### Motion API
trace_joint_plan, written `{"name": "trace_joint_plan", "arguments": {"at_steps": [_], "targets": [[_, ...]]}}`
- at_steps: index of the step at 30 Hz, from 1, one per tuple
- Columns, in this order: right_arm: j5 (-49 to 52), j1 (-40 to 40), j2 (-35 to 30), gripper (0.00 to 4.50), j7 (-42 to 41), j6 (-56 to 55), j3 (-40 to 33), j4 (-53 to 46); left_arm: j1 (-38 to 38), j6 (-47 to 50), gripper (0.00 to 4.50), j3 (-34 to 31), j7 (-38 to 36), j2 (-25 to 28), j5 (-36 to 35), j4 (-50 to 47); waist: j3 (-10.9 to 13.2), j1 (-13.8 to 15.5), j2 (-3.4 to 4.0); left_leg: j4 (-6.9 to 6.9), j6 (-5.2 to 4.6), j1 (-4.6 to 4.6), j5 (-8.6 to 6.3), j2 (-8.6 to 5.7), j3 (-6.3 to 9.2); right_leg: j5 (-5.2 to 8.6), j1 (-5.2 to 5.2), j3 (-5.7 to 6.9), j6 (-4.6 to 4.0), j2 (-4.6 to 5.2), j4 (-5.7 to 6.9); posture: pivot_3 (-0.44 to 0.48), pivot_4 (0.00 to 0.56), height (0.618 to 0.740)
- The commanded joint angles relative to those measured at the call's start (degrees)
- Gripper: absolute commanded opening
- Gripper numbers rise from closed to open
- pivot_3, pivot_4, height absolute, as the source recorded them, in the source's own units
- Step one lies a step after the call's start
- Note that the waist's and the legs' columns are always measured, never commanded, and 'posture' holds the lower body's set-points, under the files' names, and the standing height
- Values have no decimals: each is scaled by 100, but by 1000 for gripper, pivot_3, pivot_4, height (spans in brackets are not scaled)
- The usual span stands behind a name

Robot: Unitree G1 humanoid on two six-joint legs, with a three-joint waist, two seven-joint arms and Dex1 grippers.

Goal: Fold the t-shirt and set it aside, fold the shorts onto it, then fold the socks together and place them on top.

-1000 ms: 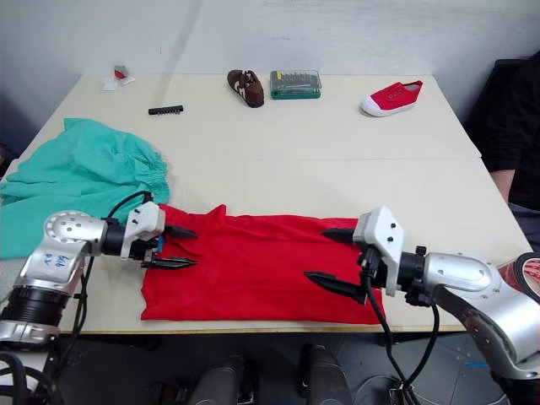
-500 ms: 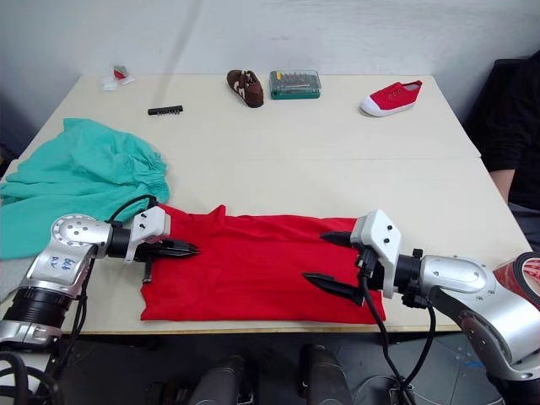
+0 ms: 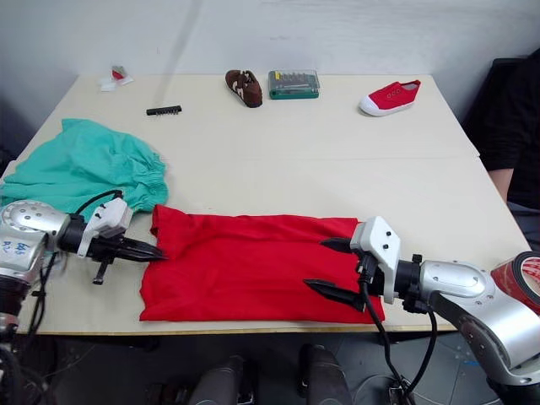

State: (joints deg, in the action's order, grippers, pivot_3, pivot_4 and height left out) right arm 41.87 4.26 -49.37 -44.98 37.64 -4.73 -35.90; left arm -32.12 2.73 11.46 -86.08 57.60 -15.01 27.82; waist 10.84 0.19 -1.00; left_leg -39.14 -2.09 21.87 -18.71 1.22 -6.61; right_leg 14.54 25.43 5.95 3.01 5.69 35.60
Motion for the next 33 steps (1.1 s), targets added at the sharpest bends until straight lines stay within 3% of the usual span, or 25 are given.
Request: {"name": "trace_joint_plan", "arguments": {"at_steps": [1,6,10,13,17,18,21,24,29,33], "targets": [[-61,74,92,4338,-19,-49,83,-118,-379,-531,12,128,-642,-77,268,583,-2,29,-4,-1,-3,3,-1,0,2,0,1,3,0,0,0,0,150,740],[-120,50,77,4338,-46,-51,108,-131,-730,-692,12,221,-492,-297,529,1112,-3,64,-5,-3,-3,6,-1,0,2,0,3,4,0,-4,1,0,150,740],[-136,57,113,4338,-4,-31,74,-110,-849,-55,12,85,-570,-471,271,1027,-4,90,-6,-4,-4,6,-1,-2,0,-1,3,5,1,-5,2,0,150,740],[-101,160,220,4338,132,18,70,-83,-816,1108,608,229,-642,-89,-534,375,1,93,-16,-5,-4,8,0,-2,1,-1,3,5,2,-7,3,0,150,740],[-223,485,482,4338,385,77,223,78,-806,2591,1865,112,-642,323,-1676,-677,12,27,-39,-5,13,14,10,3,6,-1,6,4,2,-11,2,0,150,740],[-348,623,580,4338,479,74,338,176,-865,2886,2103,-107,-534,185,-1882,-847,11,11,-38,-5,18,14,12,3,6,-1,6,4,2,-9,1,0,150,740],[-858,1101,974,4338,857,31,712,611,-1070,3447,2103,-653,380,-461,-2240,-1071,10,19,-40,-8,23,13,20,-4,7,-2,3,3,3,-6,3,0,150,740],[-1257,1524,1475,4140,1205,-37,966,1147,-1104,3225,1459,-811,1212,-1061,-1843,-945,9,13,-42,-16,25,18,29,-10,10,-5,3,1,10,-6,10,0,150,740],[-1962,1908,2097,2721,1589,-100,1424,2041,-864,2041,0,-289,2217,-1624,-404,-401,9,-49,-41,-13,34,20,38,-6,4,-6,8,0,10,-13,28,0,150,740],[-2363,1958,2471,1336,1741,-288,1603,2449,-632,1530,0,-137,2475,-1911,139,15,9,-43,-42,-11,34,26,38,-5,0,-6,15,1,10,-15,27,0,150,740]]}}
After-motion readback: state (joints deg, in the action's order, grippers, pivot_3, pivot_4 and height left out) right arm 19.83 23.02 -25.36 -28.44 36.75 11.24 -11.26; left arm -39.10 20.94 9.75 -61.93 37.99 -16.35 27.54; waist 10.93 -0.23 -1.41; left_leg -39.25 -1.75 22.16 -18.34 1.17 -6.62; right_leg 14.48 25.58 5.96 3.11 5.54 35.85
